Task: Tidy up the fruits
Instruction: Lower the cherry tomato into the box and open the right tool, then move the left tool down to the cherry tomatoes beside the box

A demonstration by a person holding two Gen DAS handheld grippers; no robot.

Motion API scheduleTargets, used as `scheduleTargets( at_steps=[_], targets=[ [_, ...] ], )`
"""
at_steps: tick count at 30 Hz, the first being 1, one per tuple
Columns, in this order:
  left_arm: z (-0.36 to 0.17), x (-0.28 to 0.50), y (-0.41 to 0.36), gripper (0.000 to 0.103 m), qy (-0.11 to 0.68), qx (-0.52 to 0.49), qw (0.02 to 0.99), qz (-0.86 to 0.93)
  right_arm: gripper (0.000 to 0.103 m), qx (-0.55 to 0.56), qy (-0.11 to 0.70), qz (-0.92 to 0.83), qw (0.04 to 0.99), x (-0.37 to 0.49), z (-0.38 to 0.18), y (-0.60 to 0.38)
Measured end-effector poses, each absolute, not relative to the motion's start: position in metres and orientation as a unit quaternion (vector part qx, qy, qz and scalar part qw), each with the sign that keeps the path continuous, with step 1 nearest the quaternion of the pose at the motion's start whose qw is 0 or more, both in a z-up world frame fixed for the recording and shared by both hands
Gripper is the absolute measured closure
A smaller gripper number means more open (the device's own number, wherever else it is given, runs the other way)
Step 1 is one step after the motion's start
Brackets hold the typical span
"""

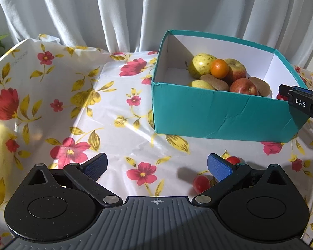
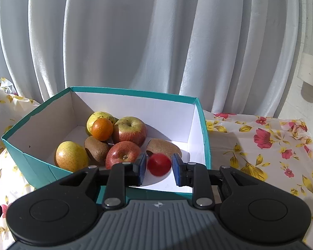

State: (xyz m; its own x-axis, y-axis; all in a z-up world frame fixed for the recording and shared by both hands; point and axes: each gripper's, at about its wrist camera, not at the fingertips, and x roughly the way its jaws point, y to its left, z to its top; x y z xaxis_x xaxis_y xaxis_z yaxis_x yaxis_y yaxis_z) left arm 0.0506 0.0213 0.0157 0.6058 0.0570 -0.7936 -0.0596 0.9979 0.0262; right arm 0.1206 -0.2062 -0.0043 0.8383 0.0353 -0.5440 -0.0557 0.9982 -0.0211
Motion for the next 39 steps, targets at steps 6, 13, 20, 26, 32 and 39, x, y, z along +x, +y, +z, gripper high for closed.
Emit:
scheduleTargets(
  at_steps=[6, 13, 20, 26, 32, 39],
  targets=[
    [0.015, 0.05, 0.019, 0.0, 0.444, 0.001, 0.895, 0.032, 0.077, -0.013, 0.288, 0.023, 0.957, 0.121, -0.006, -0.207],
    [0.013, 0.051, 0.016, 0.0, 0.451, 0.007, 0.892, 0.031, 0.023, -0.003, 0.275, 0.029, 0.961, 0.114, -0.002, -0.21],
    [0.004, 0.045, 0.02, 0.0, 0.45, 0.016, 0.892, 0.039, 0.0, -0.007, 0.204, 0.029, 0.979, 0.068, 0.025, -0.207],
    [-0.01, 0.028, 0.028, 0.0, 0.438, 0.015, 0.898, 0.033, 0.0, -0.02, 0.226, 0.026, 0.974, 0.025, 0.02, -0.205],
    [-0.024, 0.019, 0.015, 0.0, 0.414, 0.037, 0.909, 0.015, 0.0, 0.056, 0.204, 0.032, 0.977, -0.009, 0.017, -0.224],
    [-0.042, 0.022, -0.011, 0.0, 0.414, 0.046, 0.909, -0.013, 0.0, 0.037, 0.224, 0.047, 0.973, -0.019, 0.007, -0.226]
  ],
)
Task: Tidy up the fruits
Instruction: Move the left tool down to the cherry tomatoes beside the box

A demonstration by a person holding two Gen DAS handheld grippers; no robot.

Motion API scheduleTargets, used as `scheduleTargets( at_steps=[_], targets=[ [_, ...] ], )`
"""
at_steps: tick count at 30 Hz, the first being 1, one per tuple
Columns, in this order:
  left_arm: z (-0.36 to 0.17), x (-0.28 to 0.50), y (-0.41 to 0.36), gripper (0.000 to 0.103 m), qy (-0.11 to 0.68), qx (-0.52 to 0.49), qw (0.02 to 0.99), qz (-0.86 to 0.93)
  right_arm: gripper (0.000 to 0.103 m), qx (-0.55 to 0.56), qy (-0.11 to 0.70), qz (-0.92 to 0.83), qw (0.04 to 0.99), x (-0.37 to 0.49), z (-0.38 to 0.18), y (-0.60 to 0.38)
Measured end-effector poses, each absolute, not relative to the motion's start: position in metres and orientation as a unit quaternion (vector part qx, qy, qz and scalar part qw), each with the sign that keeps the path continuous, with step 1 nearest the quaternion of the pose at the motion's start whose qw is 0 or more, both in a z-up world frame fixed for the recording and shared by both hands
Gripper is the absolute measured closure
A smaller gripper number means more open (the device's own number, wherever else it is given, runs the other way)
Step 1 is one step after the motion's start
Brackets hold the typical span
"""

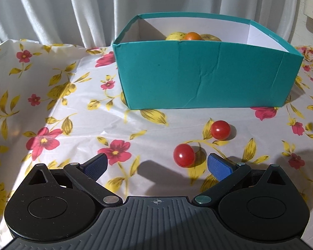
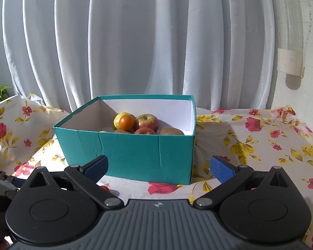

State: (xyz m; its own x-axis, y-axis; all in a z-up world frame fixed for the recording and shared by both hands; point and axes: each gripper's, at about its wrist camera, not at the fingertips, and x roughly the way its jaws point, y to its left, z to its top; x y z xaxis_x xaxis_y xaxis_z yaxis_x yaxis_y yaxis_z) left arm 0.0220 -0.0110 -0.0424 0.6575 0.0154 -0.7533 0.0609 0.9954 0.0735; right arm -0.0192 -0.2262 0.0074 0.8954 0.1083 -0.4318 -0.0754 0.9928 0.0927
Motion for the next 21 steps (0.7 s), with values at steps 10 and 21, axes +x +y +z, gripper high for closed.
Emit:
scheduleTargets(
  at_steps=[10, 21],
  targets=[
    [-0.055, 0.031, -0.028, 0.0, 0.409, 0.046, 0.911, -0.018, 0.0, 0.03, 0.226, 0.006, 0.974, -0.027, 0.001, -0.237],
    [-0.06, 0.035, -0.031, 0.018, 0.416, 0.037, 0.908, -0.02, 0.0, 0.03, 0.231, 0.001, 0.972, -0.024, -0.002, -0.239]
  ],
)
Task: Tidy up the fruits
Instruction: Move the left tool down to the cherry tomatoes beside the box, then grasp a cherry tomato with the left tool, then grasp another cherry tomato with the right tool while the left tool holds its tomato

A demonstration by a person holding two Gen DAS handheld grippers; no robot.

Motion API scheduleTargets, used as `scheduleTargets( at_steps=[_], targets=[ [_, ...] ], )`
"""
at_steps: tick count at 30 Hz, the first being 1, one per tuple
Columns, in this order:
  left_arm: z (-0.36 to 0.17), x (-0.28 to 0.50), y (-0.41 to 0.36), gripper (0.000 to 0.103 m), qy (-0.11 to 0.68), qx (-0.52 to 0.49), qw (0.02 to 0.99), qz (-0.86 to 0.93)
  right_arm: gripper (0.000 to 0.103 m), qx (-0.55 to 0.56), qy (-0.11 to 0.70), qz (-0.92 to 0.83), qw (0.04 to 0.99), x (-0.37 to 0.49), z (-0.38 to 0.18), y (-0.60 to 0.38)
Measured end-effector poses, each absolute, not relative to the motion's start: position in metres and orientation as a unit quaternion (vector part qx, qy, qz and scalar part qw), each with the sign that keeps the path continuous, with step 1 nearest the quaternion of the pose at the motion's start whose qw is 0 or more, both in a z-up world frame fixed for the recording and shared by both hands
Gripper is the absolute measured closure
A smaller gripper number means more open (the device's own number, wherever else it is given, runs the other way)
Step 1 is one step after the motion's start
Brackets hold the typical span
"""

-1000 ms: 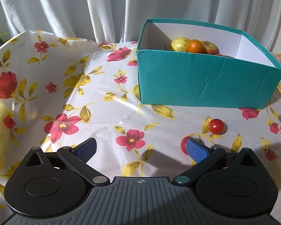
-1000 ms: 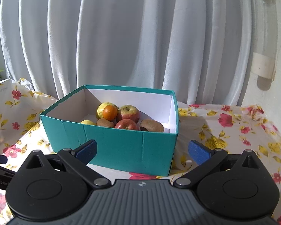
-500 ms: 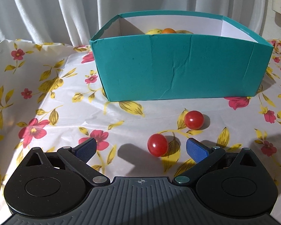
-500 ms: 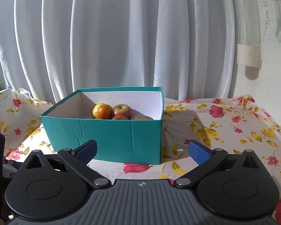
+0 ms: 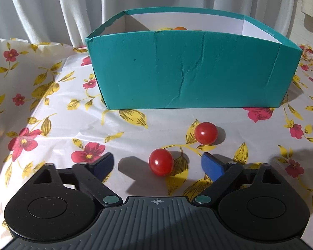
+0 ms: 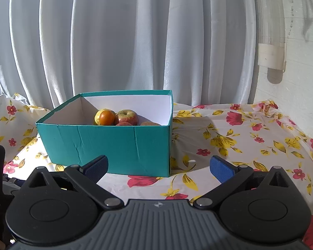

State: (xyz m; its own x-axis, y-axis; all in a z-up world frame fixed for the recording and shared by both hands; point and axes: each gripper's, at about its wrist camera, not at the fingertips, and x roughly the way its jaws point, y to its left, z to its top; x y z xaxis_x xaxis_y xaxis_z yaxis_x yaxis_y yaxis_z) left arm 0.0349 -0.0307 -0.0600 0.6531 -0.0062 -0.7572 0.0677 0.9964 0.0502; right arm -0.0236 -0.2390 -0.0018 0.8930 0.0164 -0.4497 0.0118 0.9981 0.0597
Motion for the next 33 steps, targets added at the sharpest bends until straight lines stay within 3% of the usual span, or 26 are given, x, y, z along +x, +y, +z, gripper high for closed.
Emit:
scheduleTargets(
  at_steps=[2, 9, 14, 17, 23, 33],
  targets=[
    [-0.06, 0.036, -0.028, 0.019, 0.42, 0.026, 0.907, -0.024, 0.0, 0.031, 0.232, 0.001, 0.972, -0.023, -0.002, -0.239],
    [-0.056, 0.034, -0.024, 0.037, 0.426, 0.007, 0.904, -0.026, 0.0, 0.029, 0.23, 0.001, 0.973, -0.022, 0.0, -0.237],
    [-0.054, 0.033, -0.024, 0.058, 0.429, 0.002, 0.903, -0.03, 0.0, 0.026, 0.232, 0.005, 0.972, -0.021, 0.0, -0.234],
    [-0.052, 0.033, -0.023, 0.076, 0.432, -0.003, 0.901, -0.039, 0.0, 0.021, 0.234, 0.009, 0.972, -0.021, -0.001, -0.23],
    [-0.048, 0.03, -0.018, 0.076, 0.436, -0.013, 0.898, -0.051, 0.0, 0.001, 0.242, 0.012, 0.97, -0.016, -0.003, -0.219],
    [0.006, 0.011, 0.022, 0.076, 0.389, -0.047, 0.92, -0.008, 0.002, -0.037, 0.285, 0.033, 0.957, 0.006, -0.037, -0.184]
  ],
)
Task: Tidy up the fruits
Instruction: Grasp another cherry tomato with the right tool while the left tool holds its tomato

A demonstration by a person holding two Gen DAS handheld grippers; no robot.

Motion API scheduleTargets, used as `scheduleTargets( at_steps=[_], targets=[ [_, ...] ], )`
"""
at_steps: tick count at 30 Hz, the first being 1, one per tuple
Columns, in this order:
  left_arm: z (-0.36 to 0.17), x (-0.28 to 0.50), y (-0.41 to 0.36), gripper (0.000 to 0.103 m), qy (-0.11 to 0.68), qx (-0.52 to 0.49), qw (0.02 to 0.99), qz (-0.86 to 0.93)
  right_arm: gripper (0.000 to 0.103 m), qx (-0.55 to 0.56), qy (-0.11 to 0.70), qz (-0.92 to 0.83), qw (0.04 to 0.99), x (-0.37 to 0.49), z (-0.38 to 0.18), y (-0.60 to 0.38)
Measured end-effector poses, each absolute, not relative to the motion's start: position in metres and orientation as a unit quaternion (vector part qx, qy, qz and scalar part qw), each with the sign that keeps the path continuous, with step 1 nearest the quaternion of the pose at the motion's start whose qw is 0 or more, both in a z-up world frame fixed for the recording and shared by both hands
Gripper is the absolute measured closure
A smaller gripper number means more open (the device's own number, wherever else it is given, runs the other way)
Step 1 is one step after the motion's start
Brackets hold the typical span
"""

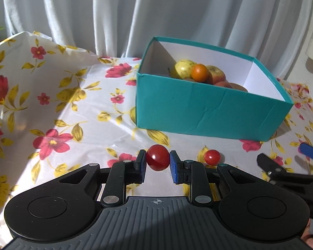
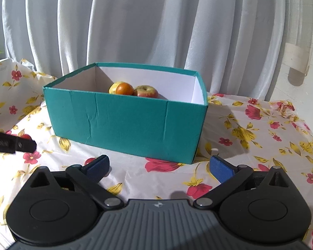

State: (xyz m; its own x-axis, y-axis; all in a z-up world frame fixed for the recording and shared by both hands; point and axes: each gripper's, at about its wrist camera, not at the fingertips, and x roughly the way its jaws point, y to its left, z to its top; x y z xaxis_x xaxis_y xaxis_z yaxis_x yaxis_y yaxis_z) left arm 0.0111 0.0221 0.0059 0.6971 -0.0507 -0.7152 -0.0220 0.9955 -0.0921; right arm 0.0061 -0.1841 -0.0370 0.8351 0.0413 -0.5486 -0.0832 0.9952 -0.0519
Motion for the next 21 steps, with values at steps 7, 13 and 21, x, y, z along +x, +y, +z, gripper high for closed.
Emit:
scheduleTargets(
  at_steps=[7, 13, 21],
  targets=[
    [0.013, 0.005, 0.04, 0.076, 0.385, -0.06, 0.921, 0.017, 0.017, -0.057, 0.309, 0.057, 0.948, 0.027, -0.056, -0.15],
    [0.011, 0.003, 0.051, 0.076, 0.388, -0.065, 0.919, 0.028, 0.039, -0.062, 0.315, 0.093, 0.942, 0.038, -0.062, -0.125],
    [0.009, 0.004, 0.06, 0.076, 0.391, -0.072, 0.917, 0.033, 0.055, -0.059, 0.342, 0.103, 0.932, 0.049, -0.076, -0.114]
  ],
)
